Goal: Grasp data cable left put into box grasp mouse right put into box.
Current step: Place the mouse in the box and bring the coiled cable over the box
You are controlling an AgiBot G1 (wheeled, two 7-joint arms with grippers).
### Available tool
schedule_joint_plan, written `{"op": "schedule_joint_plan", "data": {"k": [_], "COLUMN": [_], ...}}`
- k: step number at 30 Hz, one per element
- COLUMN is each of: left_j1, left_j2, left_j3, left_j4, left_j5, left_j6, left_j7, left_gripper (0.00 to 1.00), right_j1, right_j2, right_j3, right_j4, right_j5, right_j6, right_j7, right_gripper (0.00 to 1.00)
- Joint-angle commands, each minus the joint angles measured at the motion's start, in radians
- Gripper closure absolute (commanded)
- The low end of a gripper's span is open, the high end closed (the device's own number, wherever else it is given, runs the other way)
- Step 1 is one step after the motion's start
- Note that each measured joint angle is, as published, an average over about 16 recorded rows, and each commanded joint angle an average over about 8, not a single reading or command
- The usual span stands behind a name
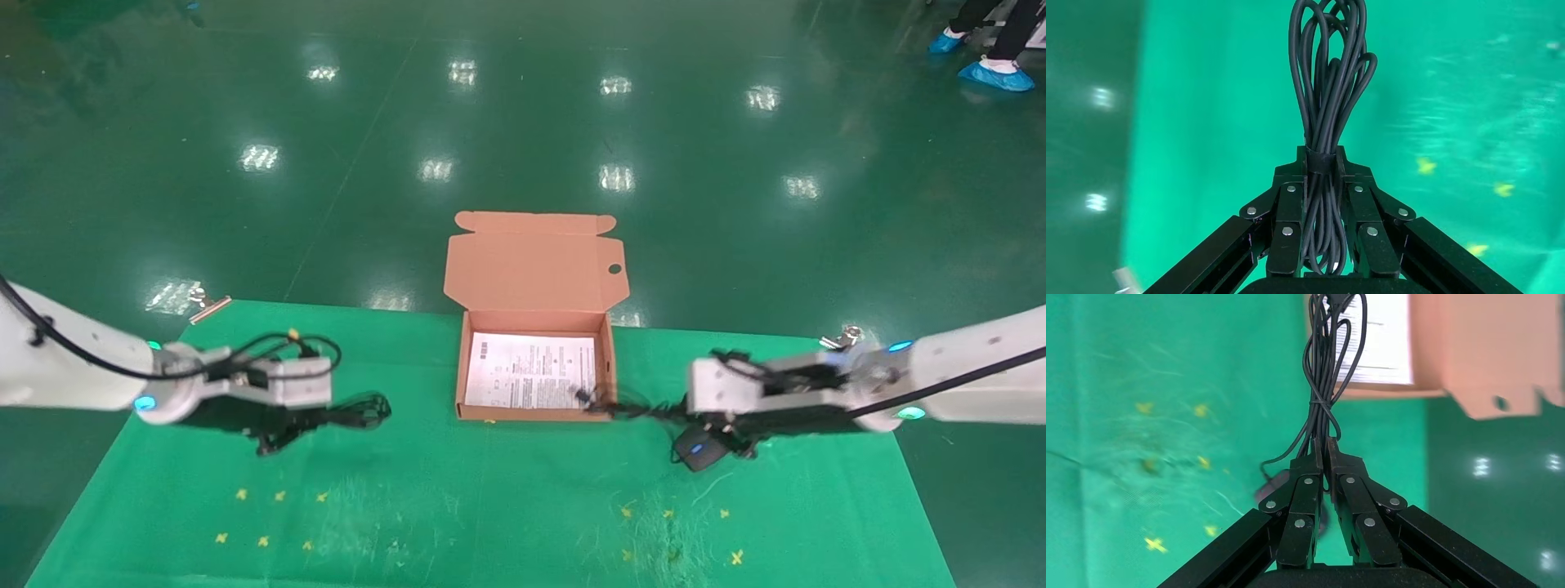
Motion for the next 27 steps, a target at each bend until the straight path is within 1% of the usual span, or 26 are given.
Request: {"op": "schedule_joint_plan", "data": {"k": [1, 9, 12, 14, 17, 20, 24, 27], "left_j1": [-0.008, -0.022, -0.035, -0.046, -0.066, -0.092, -0.134, -0.168], "left_j2": [-0.014, -0.025, -0.019, -0.014, 0.000, 0.020, 0.053, 0.078], "left_j3": [-0.005, -0.012, -0.017, -0.020, -0.025, -0.029, -0.032, -0.035], "left_j4": [-0.030, -0.121, -0.146, -0.159, -0.170, -0.166, -0.139, -0.106], "left_j5": [0.001, 0.023, 0.029, 0.033, 0.041, 0.054, 0.076, 0.092], "left_j6": [-0.003, -0.032, -0.045, -0.055, -0.075, -0.100, -0.140, -0.172], "left_j7": [-0.011, -0.061, -0.077, -0.085, -0.095, -0.104, -0.112, -0.113], "left_gripper": [1.00, 1.00, 1.00, 1.00, 1.00, 1.00, 1.00, 1.00], "right_j1": [0.011, 0.045, 0.065, 0.082, 0.115, 0.153, 0.202, 0.236], "right_j2": [0.027, 0.126, 0.141, 0.136, 0.105, 0.047, -0.043, -0.107], "right_j3": [0.010, 0.049, 0.065, 0.075, 0.089, 0.099, 0.110, 0.119], "right_j4": [0.034, 0.208, 0.255, 0.272, 0.270, 0.233, 0.140, 0.053], "right_j5": [0.003, -0.032, -0.048, -0.058, -0.068, -0.070, -0.054, -0.031], "right_j6": [0.001, 0.049, 0.075, 0.096, 0.135, 0.175, 0.223, 0.252], "right_j7": [0.026, 0.149, 0.187, 0.202, 0.203, 0.172, 0.097, 0.024], "right_gripper": [1.00, 1.00, 1.00, 1.00, 1.00, 1.00, 1.00, 1.00]}}
